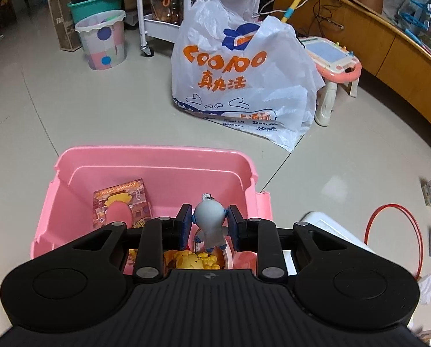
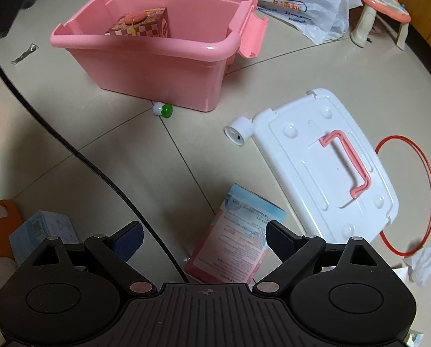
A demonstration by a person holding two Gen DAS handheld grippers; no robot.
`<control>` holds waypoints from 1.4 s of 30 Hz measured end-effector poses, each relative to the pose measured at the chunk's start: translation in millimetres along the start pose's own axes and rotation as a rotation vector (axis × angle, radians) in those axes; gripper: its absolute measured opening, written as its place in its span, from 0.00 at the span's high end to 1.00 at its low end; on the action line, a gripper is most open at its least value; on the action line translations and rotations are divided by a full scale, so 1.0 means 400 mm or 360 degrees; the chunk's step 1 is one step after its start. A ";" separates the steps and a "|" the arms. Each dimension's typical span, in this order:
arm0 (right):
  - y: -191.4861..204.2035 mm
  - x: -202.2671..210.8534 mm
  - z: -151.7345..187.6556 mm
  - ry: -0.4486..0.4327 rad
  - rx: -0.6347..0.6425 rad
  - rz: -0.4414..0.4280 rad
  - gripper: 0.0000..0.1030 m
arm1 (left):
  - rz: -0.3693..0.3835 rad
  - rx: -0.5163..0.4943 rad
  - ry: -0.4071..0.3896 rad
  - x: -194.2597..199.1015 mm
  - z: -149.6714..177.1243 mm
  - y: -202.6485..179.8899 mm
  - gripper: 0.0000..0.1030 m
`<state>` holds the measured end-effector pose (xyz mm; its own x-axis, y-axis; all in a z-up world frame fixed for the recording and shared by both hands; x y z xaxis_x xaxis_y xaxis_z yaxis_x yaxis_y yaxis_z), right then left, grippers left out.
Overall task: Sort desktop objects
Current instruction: 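Lower the astronaut keychain into the pink bin with the left tool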
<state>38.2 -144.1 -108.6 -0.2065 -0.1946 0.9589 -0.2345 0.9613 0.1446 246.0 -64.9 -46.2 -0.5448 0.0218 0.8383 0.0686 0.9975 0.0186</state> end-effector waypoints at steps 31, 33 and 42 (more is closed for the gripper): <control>0.014 -0.084 -0.036 0.0086 -0.0038 -0.0068 0.12 | 0.0005 -0.0009 0.0350 -0.304 -0.001 0.015 0.73; 0.015 -0.092 -0.039 0.0095 -0.0043 -0.0075 0.12 | 0.0000 -0.0020 0.0356 -0.314 -0.001 0.012 0.73; 0.006 -0.119 -0.040 0.0126 -0.0089 -0.0080 0.12 | -0.0044 -0.0037 0.0412 -0.361 0.007 0.022 0.74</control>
Point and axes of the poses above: each gripper's, at about its wrist camera, not at the fingertips, and x roughly against the way its jaws point, y to its left, z to its underside, the point moved 5 cm from there along -x, roughly the way its jaws point, and after that the axes turned 7 degrees about -z, right-handed, at the moved point
